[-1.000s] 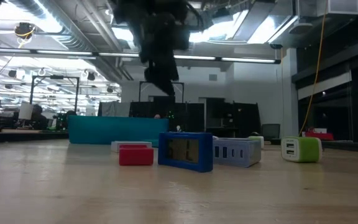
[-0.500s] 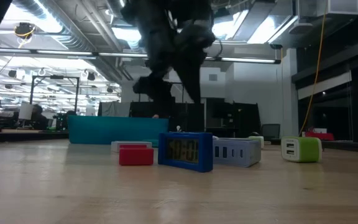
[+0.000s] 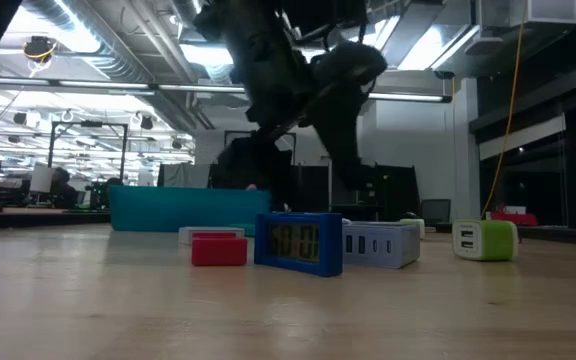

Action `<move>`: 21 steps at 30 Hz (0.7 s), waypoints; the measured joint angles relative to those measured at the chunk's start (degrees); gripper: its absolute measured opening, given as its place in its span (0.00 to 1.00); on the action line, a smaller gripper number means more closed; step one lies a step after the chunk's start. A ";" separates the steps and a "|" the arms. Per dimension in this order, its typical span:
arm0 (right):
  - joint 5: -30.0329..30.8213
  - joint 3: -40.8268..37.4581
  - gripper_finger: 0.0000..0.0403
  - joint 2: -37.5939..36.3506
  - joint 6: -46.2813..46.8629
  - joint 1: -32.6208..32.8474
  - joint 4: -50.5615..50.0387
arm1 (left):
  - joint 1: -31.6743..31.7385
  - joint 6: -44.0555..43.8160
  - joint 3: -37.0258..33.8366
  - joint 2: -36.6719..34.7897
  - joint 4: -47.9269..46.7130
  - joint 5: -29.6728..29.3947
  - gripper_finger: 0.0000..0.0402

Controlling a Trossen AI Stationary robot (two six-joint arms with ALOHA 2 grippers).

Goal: Pick & Place Office items
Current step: Put the dark blue charger adapter into the blue bin

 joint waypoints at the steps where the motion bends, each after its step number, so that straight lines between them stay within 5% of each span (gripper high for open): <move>1: -0.01 0.00 0.72 -0.02 0.01 0.00 0.28 | -0.23 0.01 0.00 0.00 -0.46 -0.40 0.73; 13: 0.29 0.00 0.72 0.32 0.28 0.00 0.33 | -0.64 1.53 0.02 0.71 -3.55 -2.15 0.72; 21: -0.65 0.00 0.72 0.86 0.48 -0.02 0.36 | -0.70 1.02 0.07 4.58 -0.23 1.71 0.69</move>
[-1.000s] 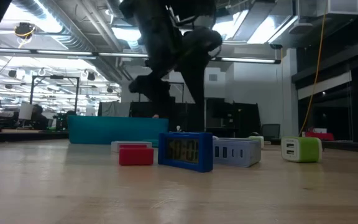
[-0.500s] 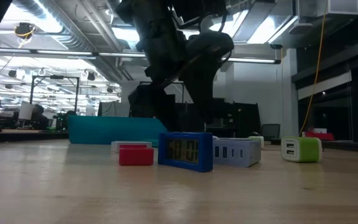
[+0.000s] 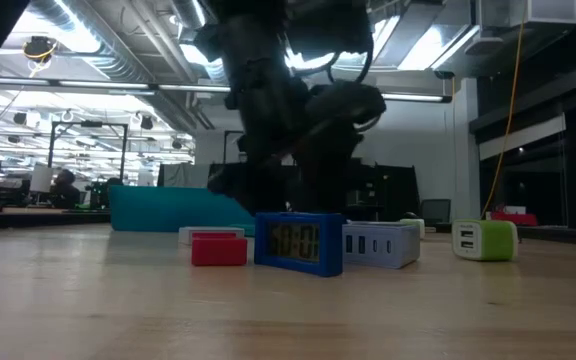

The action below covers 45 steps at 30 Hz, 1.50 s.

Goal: Pick & Place Office items
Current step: Put the dark blue charger adapter into the blue bin

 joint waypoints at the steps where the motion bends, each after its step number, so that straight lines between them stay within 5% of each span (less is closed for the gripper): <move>1: -0.13 0.00 0.72 0.03 0.00 0.02 0.04 | 0.00 -0.03 0.17 0.38 0.22 0.03 0.69; 10: -0.42 0.00 0.72 0.04 0.04 0.00 0.04 | 0.40 0.53 0.14 1.39 0.26 0.00 0.65; 22: -0.48 0.00 0.72 0.04 -0.02 0.00 0.05 | 1.73 3.26 -0.02 1.57 2.24 0.56 0.33; 36: -0.66 0.00 0.72 0.04 -1.94 0.00 0.14 | 0.59 1.59 -0.43 -1.86 5.79 10.12 0.33; 45: -0.63 0.00 0.72 -0.01 -3.28 0.02 0.21 | 1.92 3.40 -0.22 -10.56 4.19 4.59 0.33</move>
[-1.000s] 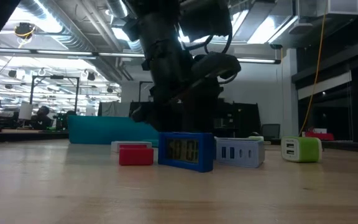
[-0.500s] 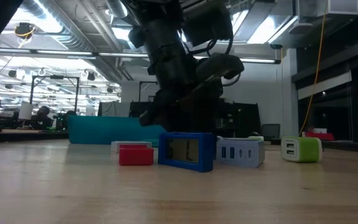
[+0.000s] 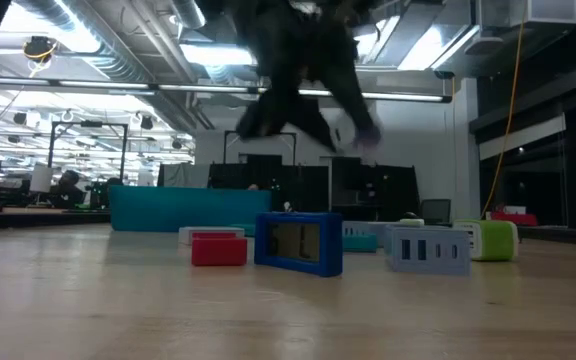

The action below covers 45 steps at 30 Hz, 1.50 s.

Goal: Pick & Place Office items
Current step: Put the dark blue charger adapter into the blue bin

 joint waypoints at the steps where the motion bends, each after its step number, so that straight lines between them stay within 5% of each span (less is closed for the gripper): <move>1: 0.00 0.00 0.72 0.00 -0.02 0.00 0.00 | 0.16 0.55 0.07 -1.02 -1.01 -1.48 0.33; 16: 0.07 0.00 0.72 0.00 -0.37 0.00 -0.04 | 15.47 12.35 -0.31 -12.39 -20.41 -21.19 0.33; 23: 0.04 0.00 0.72 -0.02 -0.36 0.00 -0.08 | 28.13 19.15 -7.79 -15.41 -16.48 -18.19 0.32; 32: -1.27 0.00 0.72 -0.02 0.01 0.00 -0.27 | 40.70 15.67 -25.08 -15.81 15.77 -4.21 0.32; 45: -1.60 0.00 0.72 -0.02 0.34 0.00 -0.52 | 45.19 18.70 -28.37 -15.90 6.07 -3.90 0.34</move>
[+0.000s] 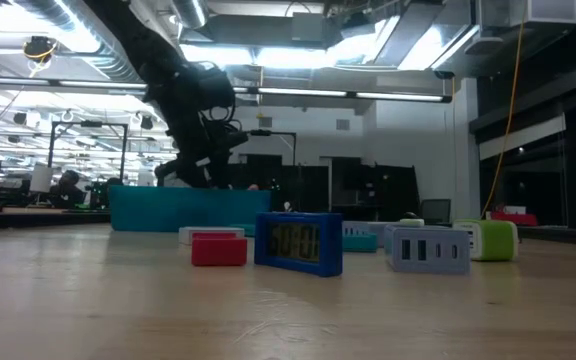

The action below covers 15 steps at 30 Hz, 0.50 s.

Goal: Pick & Place Office items
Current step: Put the dark blue charger adapter into the blue bin, then put the top green charger adapter into the blue bin

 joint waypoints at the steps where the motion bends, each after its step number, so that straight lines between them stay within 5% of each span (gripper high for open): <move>1: -0.40 0.00 0.72 0.00 0.48 0.00 -0.27 | 0.03 -0.34 0.00 0.00 -0.03 0.00 0.37; 6: -0.37 0.00 0.72 0.02 1.39 0.00 -0.78 | -0.01 -1.48 0.13 0.00 0.01 0.45 0.52; 11: 8.06 0.00 0.72 0.04 1.79 0.00 1.88 | -0.29 -1.08 2.36 -0.04 2.57 3.47 0.60; 15: 10.74 0.07 0.72 0.62 0.84 -0.02 6.73 | -0.56 -1.17 3.96 -2.71 14.06 8.84 0.60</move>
